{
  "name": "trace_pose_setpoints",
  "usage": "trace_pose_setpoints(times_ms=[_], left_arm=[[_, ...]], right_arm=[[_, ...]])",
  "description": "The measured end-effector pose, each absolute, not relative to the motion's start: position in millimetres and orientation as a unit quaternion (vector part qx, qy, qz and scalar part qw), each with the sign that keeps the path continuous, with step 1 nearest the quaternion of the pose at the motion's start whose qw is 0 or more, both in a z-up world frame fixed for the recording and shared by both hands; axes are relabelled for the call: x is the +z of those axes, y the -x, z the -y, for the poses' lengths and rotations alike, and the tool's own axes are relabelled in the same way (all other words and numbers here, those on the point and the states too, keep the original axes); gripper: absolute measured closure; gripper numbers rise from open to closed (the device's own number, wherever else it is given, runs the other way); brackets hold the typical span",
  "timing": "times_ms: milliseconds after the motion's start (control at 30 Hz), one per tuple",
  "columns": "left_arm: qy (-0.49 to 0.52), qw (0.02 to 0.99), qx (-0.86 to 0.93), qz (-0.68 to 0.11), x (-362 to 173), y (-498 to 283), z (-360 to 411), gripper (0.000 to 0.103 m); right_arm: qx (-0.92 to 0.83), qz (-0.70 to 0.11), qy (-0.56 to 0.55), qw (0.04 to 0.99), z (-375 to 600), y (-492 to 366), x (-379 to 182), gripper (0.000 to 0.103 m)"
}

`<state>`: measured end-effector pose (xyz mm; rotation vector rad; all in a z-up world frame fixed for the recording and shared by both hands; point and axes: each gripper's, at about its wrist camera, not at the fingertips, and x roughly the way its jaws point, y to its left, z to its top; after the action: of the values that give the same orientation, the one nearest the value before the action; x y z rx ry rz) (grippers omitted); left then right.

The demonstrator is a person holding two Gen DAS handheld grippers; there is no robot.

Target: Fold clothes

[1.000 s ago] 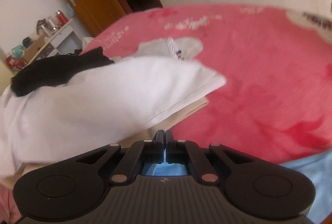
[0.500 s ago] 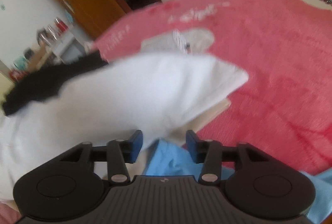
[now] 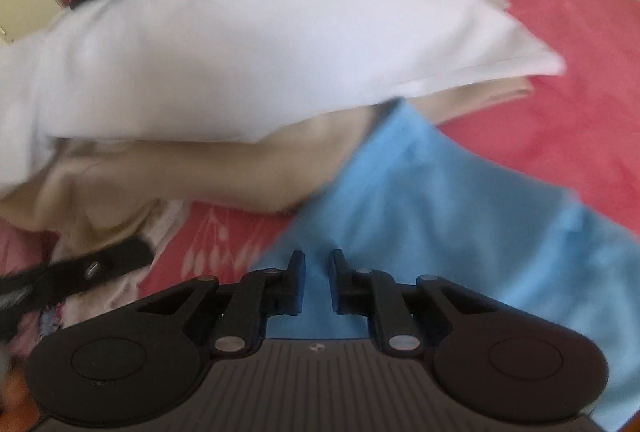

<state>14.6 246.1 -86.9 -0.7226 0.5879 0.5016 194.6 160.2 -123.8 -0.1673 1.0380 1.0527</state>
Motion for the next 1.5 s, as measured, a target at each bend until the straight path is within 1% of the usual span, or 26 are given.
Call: trace_pose_setpoints(times_ms=[67,133,200,300,333,467,600,667,700,733,767,833,867,967,1133,1233,1333,1433,1500], left_arm=[[0.330,0.869,0.235,-0.284,-87,-15,-240,0.087],[0.318,0.874,0.228,-0.288,-88,-15,-235,0.083],[0.310,0.878,0.218,-0.293,-91,-16,-231,0.082],[0.295,0.880,0.199,-0.313,-97,-21,-229,0.078],[0.289,0.880,0.190,-0.324,-99,-25,-229,0.075],[0.277,0.873,0.172,-0.364,-111,-40,-231,0.070],[0.274,0.873,0.171,-0.365,-116,-46,-233,0.070],[0.260,0.880,0.170,-0.360,-118,-51,-232,0.073],[0.246,0.883,0.171,-0.360,-119,-54,-230,0.077],[0.230,0.887,0.173,-0.361,-119,-56,-229,0.087],[0.219,0.890,0.175,-0.359,-118,-59,-229,0.093],[0.199,0.896,0.178,-0.354,-118,-63,-229,0.099],[0.192,0.898,0.181,-0.353,-118,-64,-230,0.100],[0.184,0.898,0.191,-0.351,-119,-66,-236,0.103],[0.174,0.900,0.205,-0.343,-120,-70,-240,0.103],[0.191,0.895,0.215,-0.341,-118,-64,-244,0.102],[0.200,0.893,0.217,-0.340,-115,-55,-246,0.101],[0.206,0.892,0.216,-0.341,-114,-48,-248,0.100],[0.211,0.890,0.215,-0.341,-113,-43,-250,0.097]], right_arm=[[0.488,-0.463,0.055,0.738,-167,-195,-123,0.089],[0.487,-0.479,0.004,0.730,-162,-205,-122,0.089],[0.492,-0.469,-0.041,0.733,-144,-212,-113,0.089],[0.499,-0.462,-0.080,0.729,-107,-221,-91,0.088],[0.502,-0.464,-0.076,0.726,-97,-221,-84,0.088],[0.522,-0.484,-0.012,0.702,-58,-198,-59,0.088],[0.525,-0.486,0.062,0.696,-32,-160,-59,0.088],[0.519,-0.481,0.090,0.701,-26,-142,-68,0.088],[0.516,-0.481,0.098,0.702,-24,-136,-73,0.088],[0.514,-0.478,0.102,0.705,-23,-133,-77,0.088],[0.512,-0.475,0.106,0.708,-23,-129,-80,0.088],[0.508,-0.468,0.113,0.714,-23,-123,-87,0.088],[0.506,-0.458,0.116,0.722,-24,-122,-87,0.088],[0.504,-0.435,0.115,0.737,-33,-123,-86,0.089],[0.503,-0.413,0.108,0.752,-63,-134,-88,0.089],[0.497,-0.424,0.113,0.749,-86,-146,-103,0.090],[0.488,-0.427,0.114,0.753,-109,-161,-121,0.093],[0.473,-0.438,0.057,0.762,-118,-182,-125,0.094],[0.467,-0.445,0.018,0.764,-117,-192,-123,0.093]])
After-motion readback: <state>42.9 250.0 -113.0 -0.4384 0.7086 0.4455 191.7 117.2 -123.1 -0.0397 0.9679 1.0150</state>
